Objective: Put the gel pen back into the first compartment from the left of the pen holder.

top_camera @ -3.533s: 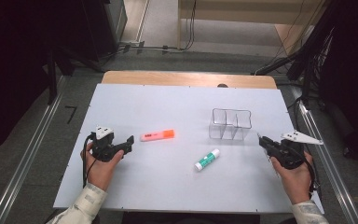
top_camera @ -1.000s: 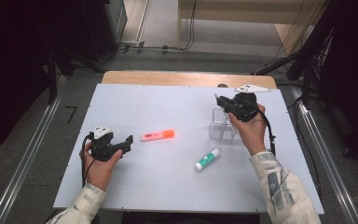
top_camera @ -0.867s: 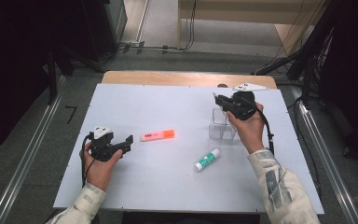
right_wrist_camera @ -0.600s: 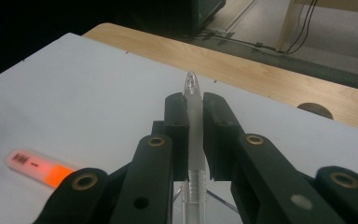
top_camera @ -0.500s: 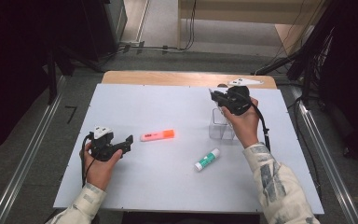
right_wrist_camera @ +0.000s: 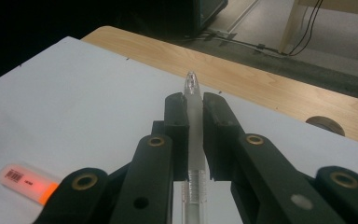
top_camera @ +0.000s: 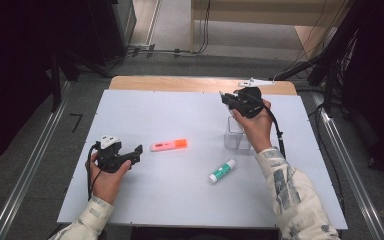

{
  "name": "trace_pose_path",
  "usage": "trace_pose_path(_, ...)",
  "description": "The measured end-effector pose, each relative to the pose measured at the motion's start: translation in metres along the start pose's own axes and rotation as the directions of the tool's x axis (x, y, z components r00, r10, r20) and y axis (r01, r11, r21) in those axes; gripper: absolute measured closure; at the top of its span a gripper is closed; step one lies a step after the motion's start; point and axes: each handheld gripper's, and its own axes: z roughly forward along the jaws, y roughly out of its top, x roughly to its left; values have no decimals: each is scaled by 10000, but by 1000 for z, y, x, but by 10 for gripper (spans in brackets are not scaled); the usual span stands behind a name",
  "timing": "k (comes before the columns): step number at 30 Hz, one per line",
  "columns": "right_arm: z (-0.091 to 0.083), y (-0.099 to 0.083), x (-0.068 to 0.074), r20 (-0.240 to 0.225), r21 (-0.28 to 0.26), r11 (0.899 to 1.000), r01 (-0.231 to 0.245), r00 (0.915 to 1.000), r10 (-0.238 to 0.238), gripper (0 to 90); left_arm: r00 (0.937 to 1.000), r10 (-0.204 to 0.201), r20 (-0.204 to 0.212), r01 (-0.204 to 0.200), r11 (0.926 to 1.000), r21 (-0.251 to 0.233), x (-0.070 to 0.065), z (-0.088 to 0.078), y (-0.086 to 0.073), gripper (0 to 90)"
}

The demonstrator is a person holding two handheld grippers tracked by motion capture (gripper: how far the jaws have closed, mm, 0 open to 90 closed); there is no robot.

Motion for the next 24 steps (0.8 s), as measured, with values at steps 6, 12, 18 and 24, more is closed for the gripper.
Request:
trace_pose_path(6,5,1,1,-110,-22,10000,29,9999,-30,791,10000,-5,10,5,10000,-3,0,0,0,204)
trace_pose_path(12,8,0,1,-139,-66,10000,28,9999,-29,791,10000,-7,3,7,10000,-23,1,0,0,204)
trace_pose_path(18,8,0,0,-143,-79,10000,2,9999,-3,790,10000,-4,20,4,10000,-1,0,0,0,204)
trace_pose_path(24,8,0,-1,-177,-164,9999,-35,9998,32,789,10000,0,6,0,10000,-1,0,0,0,204)
